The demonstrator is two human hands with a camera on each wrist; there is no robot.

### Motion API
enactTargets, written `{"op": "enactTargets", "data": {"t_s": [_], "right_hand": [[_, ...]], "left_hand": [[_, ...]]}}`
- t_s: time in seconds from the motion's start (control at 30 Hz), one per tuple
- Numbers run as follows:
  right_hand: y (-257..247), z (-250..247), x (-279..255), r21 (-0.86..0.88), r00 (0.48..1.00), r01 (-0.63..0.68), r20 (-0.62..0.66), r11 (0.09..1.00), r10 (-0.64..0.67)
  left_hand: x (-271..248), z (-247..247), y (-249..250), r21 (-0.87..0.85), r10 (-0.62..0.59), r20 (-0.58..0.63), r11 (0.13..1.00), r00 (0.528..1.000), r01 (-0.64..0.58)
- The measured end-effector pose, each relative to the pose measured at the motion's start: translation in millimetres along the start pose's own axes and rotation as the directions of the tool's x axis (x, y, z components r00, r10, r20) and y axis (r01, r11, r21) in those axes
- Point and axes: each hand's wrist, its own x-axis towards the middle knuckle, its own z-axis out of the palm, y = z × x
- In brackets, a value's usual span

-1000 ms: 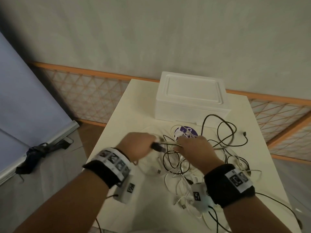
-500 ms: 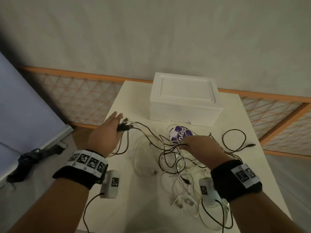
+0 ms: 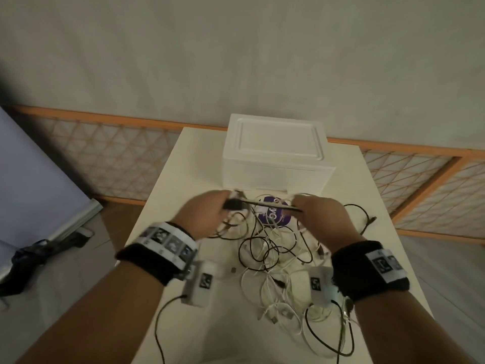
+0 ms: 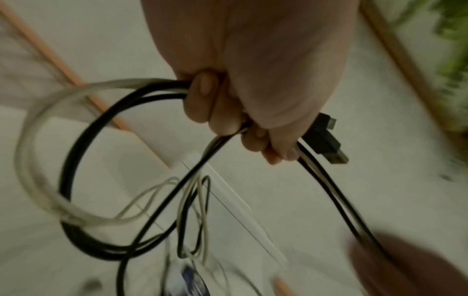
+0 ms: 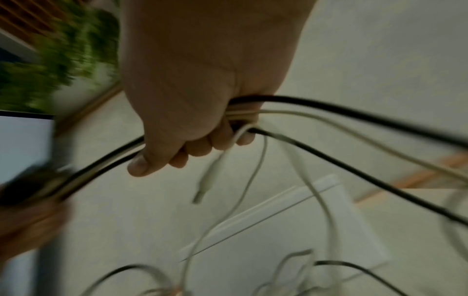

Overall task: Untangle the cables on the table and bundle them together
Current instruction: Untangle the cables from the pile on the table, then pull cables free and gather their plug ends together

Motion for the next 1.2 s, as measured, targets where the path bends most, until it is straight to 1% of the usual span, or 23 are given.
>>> {"op": "enactTargets", "data": {"t_s": [0.07, 0.1, 0.17, 0.2, 0.33, 0.4, 0.47, 0.53, 0.6, 0.67, 0.7, 0.73, 0.77, 0.83, 0.9, 0.93, 0.97, 1.0, 1.03, 1.07, 1.1, 1.13, 1.2], "right_hand": [[34, 3, -12, 0.032, 0.990, -0.132, -0.048, 0.991, 0.134], [45, 7, -17, 0.013, 0.986, -0.157, -0.056, 0.988, 0.157], [51, 14, -18, -0.020, 0.986, -0.158, -0.052, 0.987, 0.156], [48, 17, -16, -0.003, 0.987, -0.154, -0.055, 0.988, 0.154], [36, 24, -6, 0.144, 0.987, -0.136, -0.063, 0.980, 0.146], [31, 26, -3, 0.157, 0.994, -0.087, -0.056, 0.984, 0.097], [29, 29, -1, 0.130, 0.999, -0.050, -0.007, 0.990, 0.051], [30, 32, 0, 0.171, 0.994, -0.082, 0.081, 0.982, 0.068], [31, 34, -2, 0.257, 0.983, -0.111, 0.172, 0.960, 0.068], [30, 36, -5, 0.256, 0.966, -0.116, 0.254, 0.960, 0.049], [29, 38, -6, 0.235, 0.964, -0.108, 0.264, 0.966, 0.044], [27, 39, -6, 0.230, 0.970, -0.108, 0.239, 0.967, 0.052], [24, 40, -5, 0.254, 0.981, -0.112, 0.181, 0.961, 0.066], [16, 37, -1, 0.347, 0.995, -0.095, -0.002, 0.933, 0.102], [1, 27, 4, 0.475, 0.970, -0.033, -0.197, 0.879, 0.143], [-9, 20, 7, 0.532, 0.957, 0.001, -0.246, 0.847, 0.153], [-20, 12, 9, 0.578, 0.959, 0.018, -0.240, 0.816, 0.149], [-30, 8, 12, 0.613, 0.973, 0.004, -0.186, 0.790, 0.139], [-38, 6, 14, 0.633, 0.988, -0.036, -0.096, 0.773, 0.124], [-45, 9, 16, 0.621, 0.994, -0.093, 0.016, 0.778, 0.107], [-49, 15, 16, 0.579, 0.990, -0.133, 0.108, 0.804, 0.085], [-50, 25, 18, 0.516, 0.983, -0.150, 0.171, 0.843, 0.070], [-48, 39, 15, 0.444, 0.979, -0.158, 0.190, 0.882, 0.080]], "left_hand": [[0, -19, -31, 0.014, -0.082, -0.020, 0.996, 0.996, 0.083], [-2, -25, -42, 0.046, -0.110, -0.011, 0.993, 0.994, 0.110], [-5, -29, -52, 0.130, -0.143, -0.014, 0.981, 0.990, 0.143], [-6, -30, -51, 0.135, -0.147, -0.038, 0.979, 0.988, 0.151], [-7, -43, -46, 0.085, -0.149, -0.157, 0.983, 0.976, 0.164], [-8, -54, -47, 0.063, -0.164, -0.242, 0.981, 0.956, 0.184], [-11, -64, -47, 0.018, -0.192, -0.323, 0.978, 0.927, 0.209], [-13, -72, -46, -0.023, -0.203, -0.380, 0.977, 0.903, 0.210], [-18, -79, -45, -0.071, -0.236, -0.435, 0.971, 0.869, 0.228], [-21, -83, -42, -0.128, -0.266, -0.472, 0.964, 0.840, 0.233], [-23, -84, -41, -0.144, -0.270, -0.480, 0.963, 0.835, 0.228], [-24, -85, -40, -0.147, -0.268, -0.481, 0.963, 0.835, 0.224], [-25, -85, -38, -0.140, -0.259, -0.481, 0.966, 0.838, 0.218], [-27, -86, -35, -0.115, -0.229, -0.484, 0.973, 0.844, 0.198], [-28, -86, -29, -0.087, -0.184, -0.489, 0.983, 0.852, 0.162], [-28, -86, -26, -0.076, -0.161, -0.492, 0.987, 0.856, 0.142], [-28, -87, -22, -0.073, -0.145, -0.495, 0.989, 0.857, 0.125], [-28, -89, -17, -0.077, -0.131, -0.500, 0.991, 0.856, 0.107], [-28, -91, -11, -0.085, -0.121, -0.509, 0.992, 0.852, 0.090], [-28, -95, -5, -0.094, -0.115, -0.522, 0.993, 0.845, 0.078], [-27, -100, 0, -0.103, -0.115, -0.537, 0.992, 0.836, 0.071], [-27, -107, 4, -0.111, -0.115, -0.556, 0.992, 0.824, 0.063], [-26, -125, 7, -0.097, -0.092, -0.594, 0.994, 0.799, 0.042]]}}
